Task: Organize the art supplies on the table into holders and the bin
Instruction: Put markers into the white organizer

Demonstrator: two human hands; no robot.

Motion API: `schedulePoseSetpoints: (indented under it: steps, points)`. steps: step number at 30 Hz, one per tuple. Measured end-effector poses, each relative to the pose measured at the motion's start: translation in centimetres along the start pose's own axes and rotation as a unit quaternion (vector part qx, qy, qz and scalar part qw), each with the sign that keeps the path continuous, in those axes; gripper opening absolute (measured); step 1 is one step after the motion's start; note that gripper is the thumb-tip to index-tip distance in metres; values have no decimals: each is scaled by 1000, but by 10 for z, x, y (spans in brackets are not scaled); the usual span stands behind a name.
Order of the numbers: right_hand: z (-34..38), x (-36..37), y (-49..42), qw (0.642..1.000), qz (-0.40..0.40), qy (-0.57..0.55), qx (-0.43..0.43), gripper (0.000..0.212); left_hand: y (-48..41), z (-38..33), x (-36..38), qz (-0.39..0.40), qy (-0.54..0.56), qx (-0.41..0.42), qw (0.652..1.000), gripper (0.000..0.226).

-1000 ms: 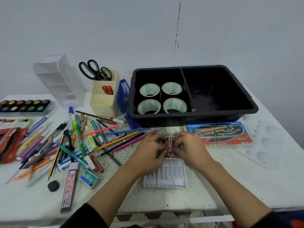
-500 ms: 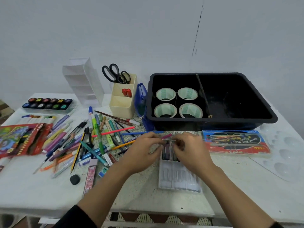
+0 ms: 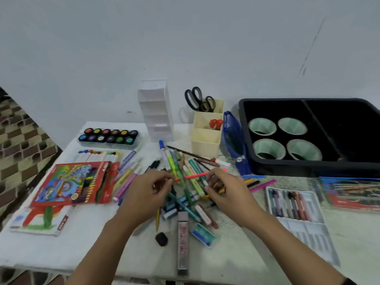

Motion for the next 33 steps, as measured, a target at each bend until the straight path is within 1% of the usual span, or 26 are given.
schedulePoseSetpoints:
  steps: [4, 7, 9, 12, 14, 16, 20, 22, 26, 30, 33]
  points:
    - [24, 42, -33, 1000, 11, 16, -17, 12, -18, 61, -40, -16, -29, -17, 999, 10]
    - [42, 71, -61, 998, 12, 37, -43, 4, -39, 99, -63, -35, -88, -36, 995, 14]
    - [56, 92, -82, 995, 25, 60, -70, 7, -53, 115, -73, -35, -139, -31, 989, 16]
    - [71, 126, -106, 989, 70, 98, -92, 15, -64, 124, -72, 27, -210, -30, 977, 19]
    - [80, 147, -119, 980, 90, 131, -116, 18, -68, 129, -66, 76, -274, -29, 958, 23]
    - [82, 167, -127, 970, 120, 168, -127, 19, -69, 136, -62, 93, -315, -26, 944, 27]
    - [85, 186, -131, 951, 144, 220, -162, 23, -72, 145, -61, 92, -301, -32, 949, 35]
    - [87, 188, -132, 943, 136, 245, -179, 22, -74, 149, -60, 95, -295, -35, 950, 34]
    - [87, 186, -137, 930, 142, 282, -187, 20, -80, 152, -57, 97, -264, -49, 959, 26]
    - [87, 182, -142, 916, 145, 316, -200, 30, -86, 148, -51, 80, -264, -53, 960, 35]
    - [87, 183, -145, 911, 152, 320, -212, 36, -89, 145, -49, 60, -260, -46, 963, 34]
Point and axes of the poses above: each hand's wrist, its own y-axis away from the middle knuckle, its own x-axis out of the palm, z = x × y, the point moved 8 cm from there along -y, towards the middle knuckle, and after that the axes turned 8 degrees about -x, right-handed, at the moved point
